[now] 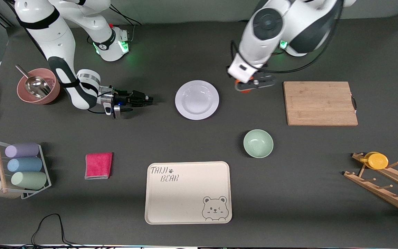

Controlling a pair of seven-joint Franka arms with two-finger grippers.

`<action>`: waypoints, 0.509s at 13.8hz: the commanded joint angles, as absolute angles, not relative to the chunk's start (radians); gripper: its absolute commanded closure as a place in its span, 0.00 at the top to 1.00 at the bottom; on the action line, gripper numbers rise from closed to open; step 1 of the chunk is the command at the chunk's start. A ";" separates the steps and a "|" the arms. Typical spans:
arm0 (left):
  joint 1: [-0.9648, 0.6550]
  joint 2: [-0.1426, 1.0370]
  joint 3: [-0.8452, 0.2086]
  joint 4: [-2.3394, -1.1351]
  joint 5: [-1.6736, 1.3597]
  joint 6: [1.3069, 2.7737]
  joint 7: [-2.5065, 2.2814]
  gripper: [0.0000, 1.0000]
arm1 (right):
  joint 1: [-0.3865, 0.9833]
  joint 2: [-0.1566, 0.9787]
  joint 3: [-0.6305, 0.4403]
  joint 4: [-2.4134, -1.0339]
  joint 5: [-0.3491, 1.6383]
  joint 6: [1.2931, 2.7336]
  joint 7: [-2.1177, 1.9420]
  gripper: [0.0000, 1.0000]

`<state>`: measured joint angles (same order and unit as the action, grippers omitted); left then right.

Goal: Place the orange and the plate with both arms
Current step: 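Carry the orange with the left gripper over the white plate and lower it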

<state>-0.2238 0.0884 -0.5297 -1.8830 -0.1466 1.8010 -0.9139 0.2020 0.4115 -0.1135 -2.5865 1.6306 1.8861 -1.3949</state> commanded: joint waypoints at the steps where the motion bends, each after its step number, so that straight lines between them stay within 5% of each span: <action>1: -0.339 0.187 -0.512 -1.881 -0.138 1.908 -1.063 0.00 | 0.212 0.433 -0.115 -2.577 1.658 1.893 -1.427 0.39; 7: -0.518 0.437 -0.511 -1.878 0.053 2.173 -1.344 0.00 | 0.210 0.460 -0.115 -2.574 1.658 1.890 -1.462 0.39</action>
